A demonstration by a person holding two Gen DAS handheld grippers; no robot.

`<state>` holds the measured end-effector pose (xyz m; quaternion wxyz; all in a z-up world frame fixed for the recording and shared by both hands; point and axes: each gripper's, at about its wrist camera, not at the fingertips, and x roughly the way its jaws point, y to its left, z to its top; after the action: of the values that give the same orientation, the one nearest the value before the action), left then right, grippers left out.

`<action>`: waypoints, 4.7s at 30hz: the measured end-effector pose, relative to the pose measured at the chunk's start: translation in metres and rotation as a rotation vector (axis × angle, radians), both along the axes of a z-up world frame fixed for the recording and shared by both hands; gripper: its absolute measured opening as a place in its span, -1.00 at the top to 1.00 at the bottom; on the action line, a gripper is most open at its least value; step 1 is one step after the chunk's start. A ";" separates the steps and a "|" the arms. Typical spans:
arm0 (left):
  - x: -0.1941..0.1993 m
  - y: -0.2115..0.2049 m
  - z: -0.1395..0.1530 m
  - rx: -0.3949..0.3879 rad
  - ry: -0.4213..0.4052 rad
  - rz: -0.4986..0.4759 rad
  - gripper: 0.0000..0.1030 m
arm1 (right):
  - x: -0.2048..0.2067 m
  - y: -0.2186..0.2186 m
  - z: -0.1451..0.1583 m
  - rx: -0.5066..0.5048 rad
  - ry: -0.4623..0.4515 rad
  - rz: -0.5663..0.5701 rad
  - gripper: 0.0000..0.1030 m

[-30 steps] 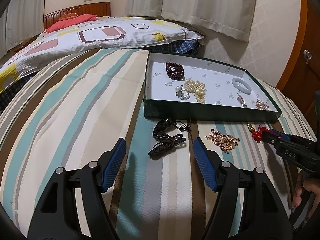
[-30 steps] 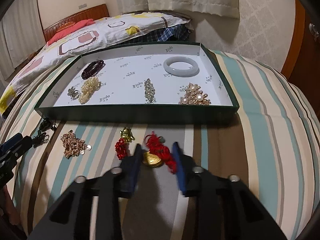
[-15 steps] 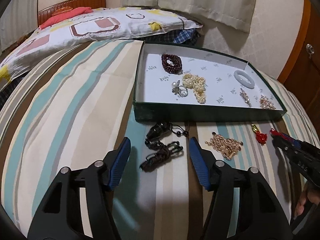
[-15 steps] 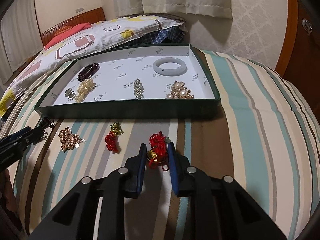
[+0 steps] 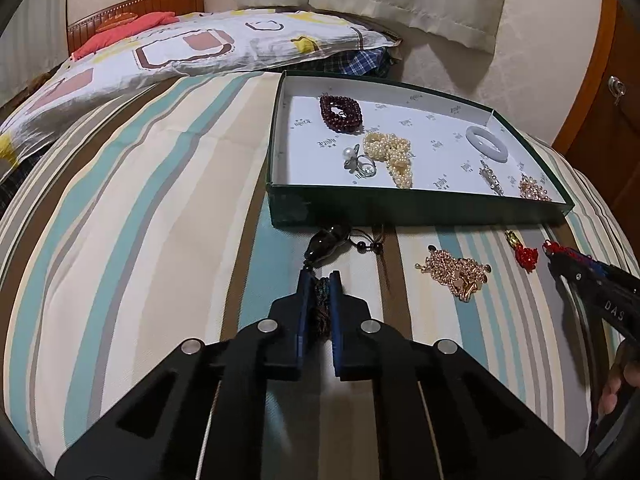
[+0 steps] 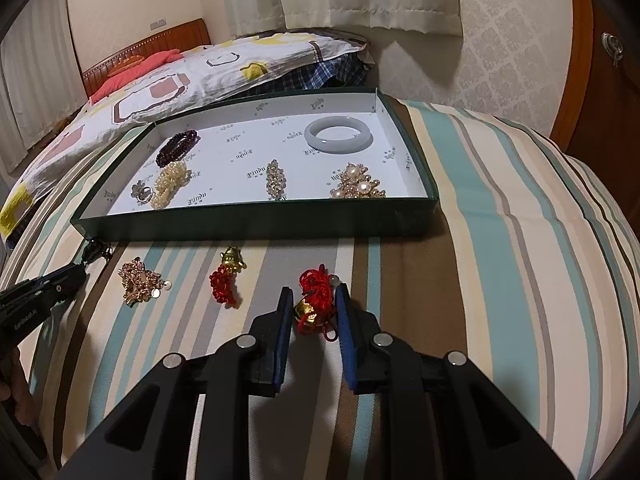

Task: Organize jewelry
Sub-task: 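Close the left tool on the black cord pendant while the right tool grasps the red tassel charm, then release the black pendant into the box with the left tool while the right tool drops the charm, then withdraw both open tools from the box toward the remaining jewelry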

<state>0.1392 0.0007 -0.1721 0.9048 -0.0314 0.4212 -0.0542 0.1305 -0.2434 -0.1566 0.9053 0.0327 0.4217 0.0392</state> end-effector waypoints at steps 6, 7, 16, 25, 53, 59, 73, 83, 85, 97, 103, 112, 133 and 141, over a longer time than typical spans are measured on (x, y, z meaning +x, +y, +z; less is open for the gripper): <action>-0.004 0.001 0.003 -0.008 -0.016 -0.004 0.86 | -0.005 0.000 0.003 0.006 -0.020 0.000 0.56; -0.005 0.001 0.004 -0.011 -0.021 -0.005 0.86 | -0.005 0.000 0.004 0.009 -0.025 0.000 0.56; -0.011 0.000 0.019 -0.007 -0.065 -0.003 0.86 | -0.009 0.002 0.015 0.014 -0.062 0.007 0.56; -0.015 -0.004 0.037 -0.007 -0.116 -0.016 0.87 | -0.013 0.004 0.029 0.019 -0.103 0.010 0.56; 0.027 -0.046 0.120 -0.089 -0.335 -0.101 0.87 | 0.031 0.012 0.091 0.034 -0.285 0.053 0.56; 0.060 -0.060 0.126 -0.084 -0.367 -0.099 0.87 | 0.062 0.018 0.099 0.033 -0.326 0.076 0.56; 0.147 -0.087 0.054 -0.032 -0.193 -0.100 0.87 | 0.137 0.028 0.032 0.059 -0.163 0.108 0.57; 0.167 -0.089 0.028 0.005 -0.075 -0.089 0.86 | 0.154 0.030 0.006 0.041 -0.047 0.115 0.56; 0.168 -0.089 0.026 0.014 -0.062 -0.086 0.85 | 0.154 0.029 0.006 0.040 -0.046 0.113 0.54; 0.168 -0.084 0.029 -0.017 -0.062 -0.079 0.37 | 0.152 0.029 0.011 0.031 -0.067 0.114 0.17; 0.150 -0.077 0.047 -0.036 -0.133 -0.064 0.25 | 0.136 0.028 0.031 0.019 -0.128 0.108 0.15; 0.105 -0.059 0.079 -0.054 -0.226 -0.033 0.12 | 0.099 0.019 0.064 0.030 -0.194 0.081 0.15; 0.029 -0.038 0.077 -0.041 -0.250 -0.005 -0.01 | 0.021 0.021 0.046 0.039 -0.176 0.045 0.15; 0.008 -0.031 0.056 -0.019 -0.218 0.013 -0.02 | 0.010 0.030 0.029 0.044 -0.148 0.070 0.15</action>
<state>0.1474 -0.0302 -0.1165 0.9452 -0.0367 0.3195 -0.0553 0.1401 -0.2138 -0.1280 0.9310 0.0350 0.3537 0.0826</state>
